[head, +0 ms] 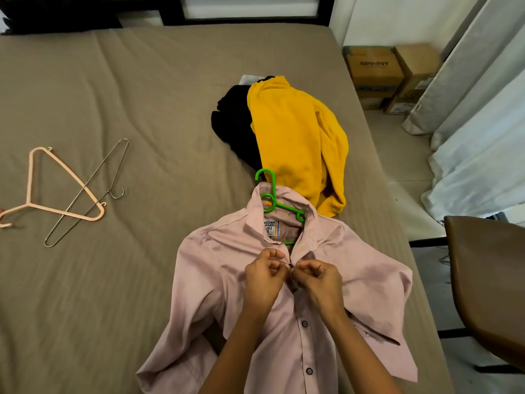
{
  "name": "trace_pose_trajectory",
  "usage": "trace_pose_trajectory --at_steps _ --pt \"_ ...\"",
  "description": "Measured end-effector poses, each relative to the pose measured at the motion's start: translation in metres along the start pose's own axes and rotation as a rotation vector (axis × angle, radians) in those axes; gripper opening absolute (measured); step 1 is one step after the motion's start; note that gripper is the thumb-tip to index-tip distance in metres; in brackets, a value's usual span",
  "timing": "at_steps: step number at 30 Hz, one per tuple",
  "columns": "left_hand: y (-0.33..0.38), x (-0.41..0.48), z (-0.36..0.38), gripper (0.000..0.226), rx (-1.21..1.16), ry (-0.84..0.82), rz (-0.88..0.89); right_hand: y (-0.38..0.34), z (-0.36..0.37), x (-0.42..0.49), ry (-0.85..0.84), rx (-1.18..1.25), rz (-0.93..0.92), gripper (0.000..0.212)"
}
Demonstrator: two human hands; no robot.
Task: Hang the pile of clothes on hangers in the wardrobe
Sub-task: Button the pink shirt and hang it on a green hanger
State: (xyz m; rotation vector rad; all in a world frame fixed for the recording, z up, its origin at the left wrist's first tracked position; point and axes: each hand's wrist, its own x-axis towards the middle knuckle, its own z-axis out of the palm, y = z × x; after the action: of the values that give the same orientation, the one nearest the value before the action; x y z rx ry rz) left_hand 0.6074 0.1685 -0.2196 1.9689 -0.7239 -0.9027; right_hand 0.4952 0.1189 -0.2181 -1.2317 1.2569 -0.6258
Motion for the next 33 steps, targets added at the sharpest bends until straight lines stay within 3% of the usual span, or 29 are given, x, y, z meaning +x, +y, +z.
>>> trace_pose_trajectory --at_steps 9,14,18,21,28,33 --pt "-0.001 0.001 -0.002 0.014 0.022 0.028 -0.018 0.002 -0.003 -0.002 -0.036 -0.06 0.02 0.03" --pt "-0.003 -0.008 0.005 0.016 -0.121 0.098 -0.103 0.003 0.004 -0.005 0.011 -0.127 0.016 0.028" --pt "0.001 -0.011 0.007 0.016 -0.078 0.167 -0.066 0.009 0.014 -0.009 0.061 -0.149 0.0 0.016" --pt "0.001 -0.011 0.009 0.018 -0.06 0.149 -0.053 0.012 0.019 -0.01 0.106 -0.156 -0.024 0.008" --pt "-0.006 -0.007 0.008 0.017 -0.107 0.153 -0.076 0.011 0.026 -0.015 0.163 -0.168 -0.055 0.015" --pt "-0.016 0.001 0.01 0.023 -0.297 0.11 -0.147 0.011 0.025 -0.013 0.175 -0.055 -0.023 0.006"
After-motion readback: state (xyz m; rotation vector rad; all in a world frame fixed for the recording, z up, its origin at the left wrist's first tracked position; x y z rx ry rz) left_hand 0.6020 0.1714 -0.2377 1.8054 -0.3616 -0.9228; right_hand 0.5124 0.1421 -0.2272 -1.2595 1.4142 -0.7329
